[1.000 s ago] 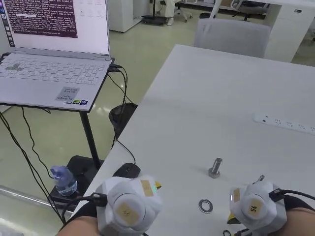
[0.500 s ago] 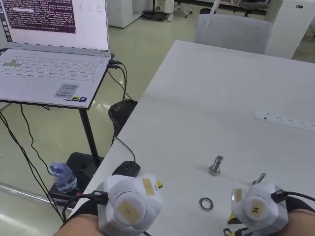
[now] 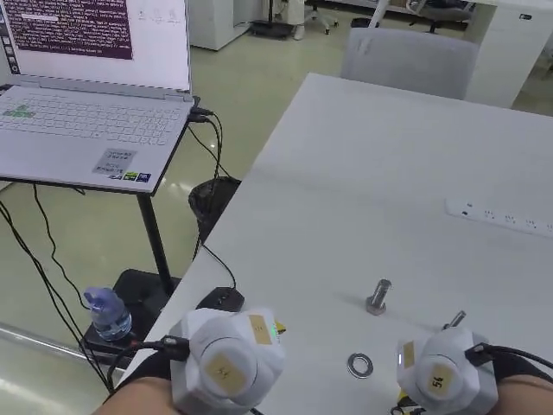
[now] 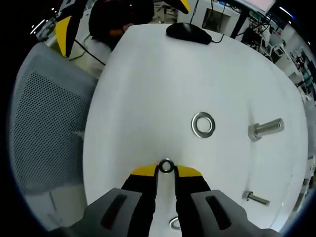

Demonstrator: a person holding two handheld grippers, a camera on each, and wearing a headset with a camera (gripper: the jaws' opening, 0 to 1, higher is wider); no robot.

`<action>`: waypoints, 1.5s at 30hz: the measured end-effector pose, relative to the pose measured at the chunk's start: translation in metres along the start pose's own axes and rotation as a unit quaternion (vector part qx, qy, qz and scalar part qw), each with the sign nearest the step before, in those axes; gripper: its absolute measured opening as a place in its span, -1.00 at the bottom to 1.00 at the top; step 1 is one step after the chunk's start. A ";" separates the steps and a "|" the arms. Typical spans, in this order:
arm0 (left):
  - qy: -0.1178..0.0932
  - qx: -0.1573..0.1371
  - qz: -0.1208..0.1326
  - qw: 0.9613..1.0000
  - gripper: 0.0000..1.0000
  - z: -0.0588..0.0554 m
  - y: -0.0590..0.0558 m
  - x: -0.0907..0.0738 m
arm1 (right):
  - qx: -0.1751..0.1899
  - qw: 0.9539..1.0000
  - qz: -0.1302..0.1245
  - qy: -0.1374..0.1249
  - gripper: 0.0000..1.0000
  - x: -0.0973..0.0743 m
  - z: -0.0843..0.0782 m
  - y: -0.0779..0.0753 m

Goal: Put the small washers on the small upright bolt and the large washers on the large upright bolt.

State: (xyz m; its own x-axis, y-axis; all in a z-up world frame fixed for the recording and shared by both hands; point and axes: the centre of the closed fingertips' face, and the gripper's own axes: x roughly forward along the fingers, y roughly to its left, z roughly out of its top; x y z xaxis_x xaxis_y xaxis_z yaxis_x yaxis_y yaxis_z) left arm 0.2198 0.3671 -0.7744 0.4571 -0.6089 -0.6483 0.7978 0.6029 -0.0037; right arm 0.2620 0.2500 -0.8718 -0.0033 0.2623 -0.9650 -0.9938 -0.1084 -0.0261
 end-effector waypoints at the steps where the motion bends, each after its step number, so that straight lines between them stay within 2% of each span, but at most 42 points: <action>1: 0.000 0.000 0.000 1.000 0.72 0.000 0.000 0.000 | -0.001 1.000 0.000 0.000 -0.70 0.000 0.000 0.000; 7: 0.004 -0.001 0.002 1.000 0.71 -0.002 0.001 -0.002 | 0.011 1.000 0.002 -0.005 -0.70 0.000 0.000 0.000; 14: 0.006 -0.003 0.002 1.000 0.69 -0.006 0.000 -0.002 | -0.009 1.000 -0.002 0.003 -0.66 0.001 0.001 -0.001; 30: 0.006 -0.011 0.005 1.000 0.66 -0.011 -0.003 -0.004 | -0.051 0.998 0.011 0.026 -0.71 0.002 0.002 0.002; 39: 0.006 -0.014 0.005 1.000 0.64 -0.010 -0.001 -0.003 | -0.036 0.999 0.011 0.030 -0.73 0.003 0.001 0.000; 45: 0.002 -0.015 0.007 1.000 0.64 -0.006 0.001 -0.002 | -0.010 1.000 0.011 0.014 -0.75 0.001 0.000 -0.002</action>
State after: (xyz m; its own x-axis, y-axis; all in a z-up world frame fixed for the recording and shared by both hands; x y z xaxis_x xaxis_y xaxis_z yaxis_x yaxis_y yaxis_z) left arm 0.2173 0.3719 -0.7774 0.4668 -0.5982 -0.6513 0.7791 0.6267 -0.0172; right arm 0.2636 0.2510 -0.8730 -0.0224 0.2324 -0.9724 -0.9910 -0.1338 -0.0091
